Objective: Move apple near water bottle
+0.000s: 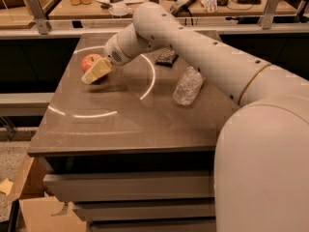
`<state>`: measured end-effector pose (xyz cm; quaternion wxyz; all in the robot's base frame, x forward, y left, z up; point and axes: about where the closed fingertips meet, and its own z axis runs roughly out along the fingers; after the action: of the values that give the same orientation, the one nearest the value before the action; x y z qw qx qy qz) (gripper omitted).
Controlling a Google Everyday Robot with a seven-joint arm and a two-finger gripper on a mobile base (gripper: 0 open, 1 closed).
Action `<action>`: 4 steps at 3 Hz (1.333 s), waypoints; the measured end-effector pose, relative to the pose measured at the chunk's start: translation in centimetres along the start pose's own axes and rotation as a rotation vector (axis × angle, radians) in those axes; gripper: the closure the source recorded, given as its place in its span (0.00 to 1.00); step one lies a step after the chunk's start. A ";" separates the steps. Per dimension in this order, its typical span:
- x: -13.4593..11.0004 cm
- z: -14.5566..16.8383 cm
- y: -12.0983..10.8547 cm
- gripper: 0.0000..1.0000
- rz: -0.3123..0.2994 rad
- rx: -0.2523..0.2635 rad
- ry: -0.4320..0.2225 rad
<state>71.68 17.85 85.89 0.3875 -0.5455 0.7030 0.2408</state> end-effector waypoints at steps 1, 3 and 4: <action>0.7 0.3 -0.1 0.42 -0.002 -0.004 0.001; -0.7 -6.7 -5.4 0.88 -0.025 0.102 -0.017; 0.0 -11.3 -6.4 1.00 -0.027 0.120 0.009</action>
Offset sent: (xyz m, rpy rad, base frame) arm 0.0421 -0.0559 0.0378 0.0111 -0.0755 -0.0725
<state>74.58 7.36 93.04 0.4195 -0.5317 0.7107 0.1903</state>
